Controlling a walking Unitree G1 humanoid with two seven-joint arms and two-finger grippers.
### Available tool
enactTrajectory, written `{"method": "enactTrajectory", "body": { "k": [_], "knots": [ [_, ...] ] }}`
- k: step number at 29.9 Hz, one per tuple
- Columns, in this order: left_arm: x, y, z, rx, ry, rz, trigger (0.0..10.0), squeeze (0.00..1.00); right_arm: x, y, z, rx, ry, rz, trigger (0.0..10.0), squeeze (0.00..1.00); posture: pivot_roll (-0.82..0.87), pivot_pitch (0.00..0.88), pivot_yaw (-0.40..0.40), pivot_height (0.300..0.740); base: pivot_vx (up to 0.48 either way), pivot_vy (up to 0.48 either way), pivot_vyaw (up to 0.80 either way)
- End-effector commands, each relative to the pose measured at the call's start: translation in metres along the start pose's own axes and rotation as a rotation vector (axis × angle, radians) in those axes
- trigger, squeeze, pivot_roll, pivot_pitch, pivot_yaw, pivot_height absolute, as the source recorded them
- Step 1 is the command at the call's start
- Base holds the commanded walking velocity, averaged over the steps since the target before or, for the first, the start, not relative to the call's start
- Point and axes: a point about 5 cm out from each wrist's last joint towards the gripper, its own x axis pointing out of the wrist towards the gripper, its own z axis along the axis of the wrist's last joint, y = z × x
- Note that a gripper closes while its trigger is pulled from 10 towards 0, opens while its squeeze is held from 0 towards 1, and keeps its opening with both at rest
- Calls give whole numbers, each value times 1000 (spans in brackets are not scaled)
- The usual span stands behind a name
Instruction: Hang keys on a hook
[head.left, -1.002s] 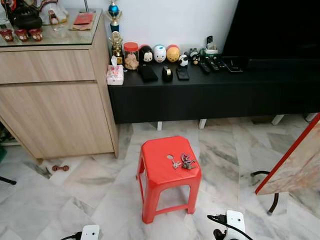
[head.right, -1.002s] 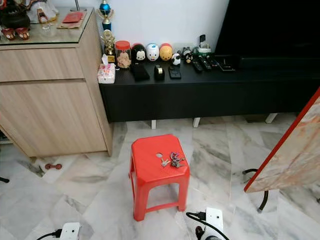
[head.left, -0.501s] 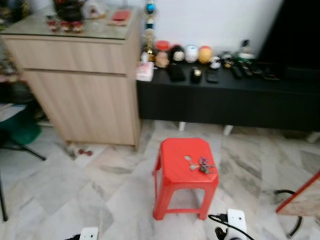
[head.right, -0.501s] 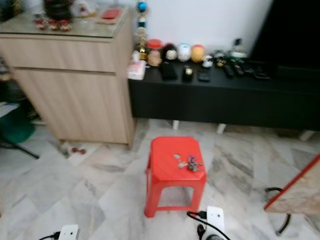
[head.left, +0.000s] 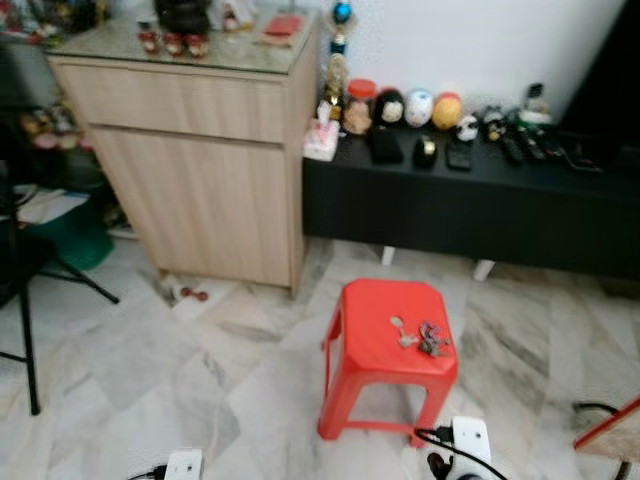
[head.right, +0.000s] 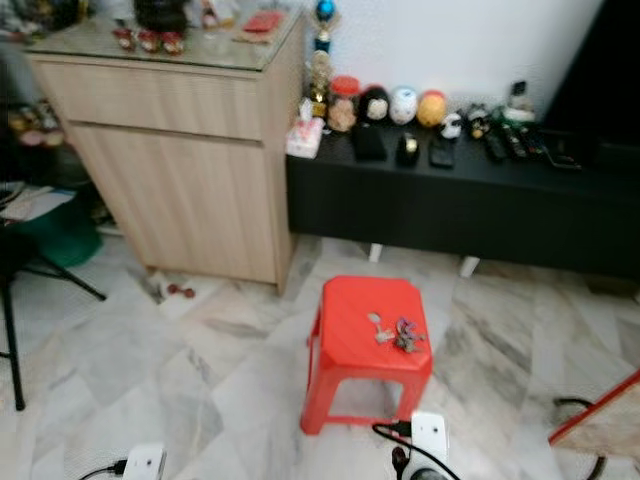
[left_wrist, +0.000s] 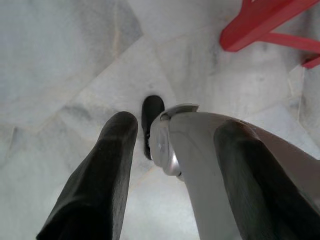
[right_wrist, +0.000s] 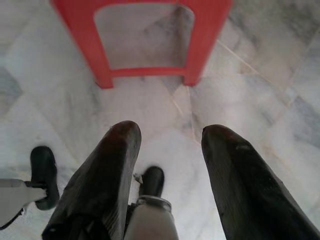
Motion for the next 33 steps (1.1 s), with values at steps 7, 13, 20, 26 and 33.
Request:
{"method": "enactTrajectory", "body": {
  "k": [7,13,20,26,33],
  "knots": [
    [0,1,0,-1,7,-1,10000,0,0,-2,5,-36,-24,1,10000,0,107,0,-75,740,261,0,114],
    [0,1,0,0,7,-2,10000,0,0,-1,5,1,-32,13,10000,0,105,0,-76,740,271,0,533],
    [0,-2,-2,1,10,-7,10000,0,0,-1,5,21,-33,12,10000,0,104,0,-76,740,274,0,0],
    [1,-7,-3,13,18,-6,10000,0,0,-2,5,21,-34,12,10000,0,105,0,-78,740,0,0,0],
    [1,-9,-3,1,15,-4,10000,0,0,-2,5,25,-35,7,10000,0,104,0,-78,740,0,0,0]
  ]
}}
